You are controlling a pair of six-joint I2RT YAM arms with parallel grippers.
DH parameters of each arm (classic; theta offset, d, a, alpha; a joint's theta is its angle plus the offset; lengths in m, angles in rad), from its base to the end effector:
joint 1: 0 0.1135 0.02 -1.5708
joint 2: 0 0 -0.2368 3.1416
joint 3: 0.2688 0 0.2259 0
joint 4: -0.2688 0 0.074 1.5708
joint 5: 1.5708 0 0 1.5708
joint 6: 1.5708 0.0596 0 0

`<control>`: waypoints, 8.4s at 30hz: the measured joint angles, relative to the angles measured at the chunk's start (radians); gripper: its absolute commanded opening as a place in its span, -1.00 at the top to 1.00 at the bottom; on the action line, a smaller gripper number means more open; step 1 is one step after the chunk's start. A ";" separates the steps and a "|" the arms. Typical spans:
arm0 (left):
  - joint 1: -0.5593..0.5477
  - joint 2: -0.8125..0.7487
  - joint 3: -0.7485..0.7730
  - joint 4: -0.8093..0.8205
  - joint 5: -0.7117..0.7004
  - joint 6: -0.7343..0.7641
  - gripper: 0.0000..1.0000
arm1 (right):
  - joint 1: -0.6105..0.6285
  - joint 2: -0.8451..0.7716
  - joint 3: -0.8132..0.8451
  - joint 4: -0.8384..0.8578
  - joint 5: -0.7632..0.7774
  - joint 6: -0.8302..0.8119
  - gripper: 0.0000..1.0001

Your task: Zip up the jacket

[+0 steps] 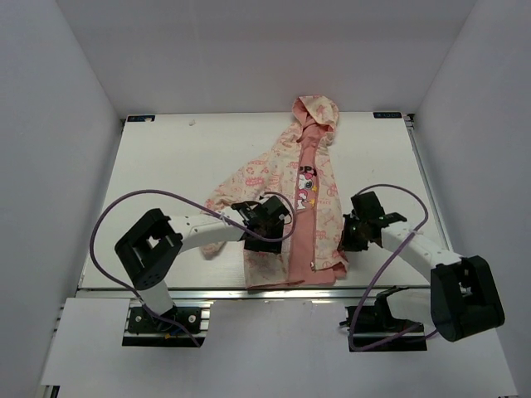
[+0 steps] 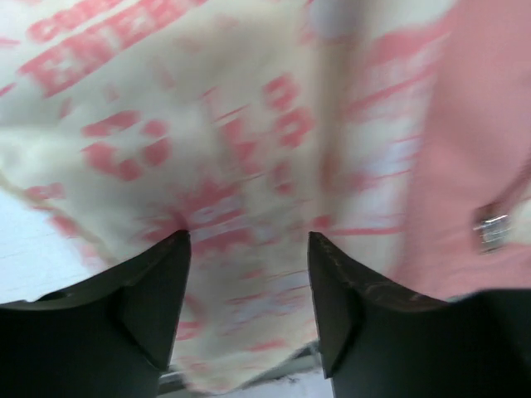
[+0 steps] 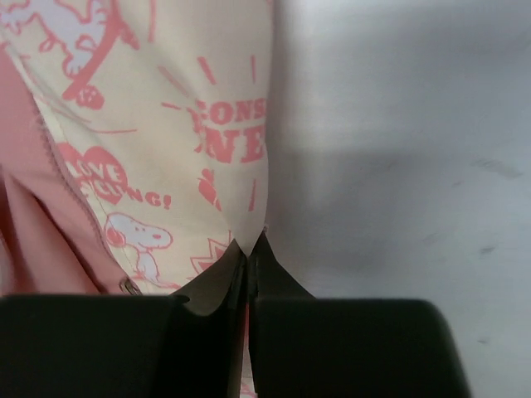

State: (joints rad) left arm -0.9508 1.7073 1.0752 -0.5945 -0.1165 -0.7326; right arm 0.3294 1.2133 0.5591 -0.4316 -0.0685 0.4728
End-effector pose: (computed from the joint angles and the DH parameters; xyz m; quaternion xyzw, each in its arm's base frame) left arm 0.1848 -0.2469 0.1424 0.0972 0.9788 -0.0893 0.1567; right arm 0.1961 0.0714 0.1323 0.0613 0.9683 0.1243 0.2080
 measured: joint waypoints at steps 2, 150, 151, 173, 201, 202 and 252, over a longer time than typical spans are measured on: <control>0.001 0.018 -0.002 -0.008 -0.020 -0.002 -0.50 | -0.002 0.038 0.060 -0.021 0.075 0.000 1.00; 0.095 0.314 0.322 0.233 0.077 0.116 -0.96 | 0.124 0.222 0.243 -0.033 0.114 -0.170 0.91; 0.095 0.315 0.324 0.233 0.077 0.116 -0.96 | 0.124 0.220 0.243 -0.030 0.114 -0.166 0.97; 0.094 0.420 0.475 0.204 0.050 0.096 -0.96 | 0.124 -0.168 0.388 -0.306 0.095 -0.146 1.00; 0.092 0.425 0.540 -0.025 -0.026 -0.003 -0.96 | 0.123 -0.150 0.083 -0.181 -0.139 -0.142 1.00; 0.093 0.400 0.507 -0.050 -0.031 -0.013 -0.96 | 0.123 -0.137 0.066 -0.161 -0.134 -0.135 1.00; 0.269 0.245 0.242 0.183 0.209 0.121 -0.96 | 0.208 0.191 0.377 -0.108 -0.145 -0.227 1.00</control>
State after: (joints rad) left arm -0.6823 1.9522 1.3170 -0.4114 0.0921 -0.6117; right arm 0.5373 1.4044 0.9363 -0.5392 -0.2134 0.2455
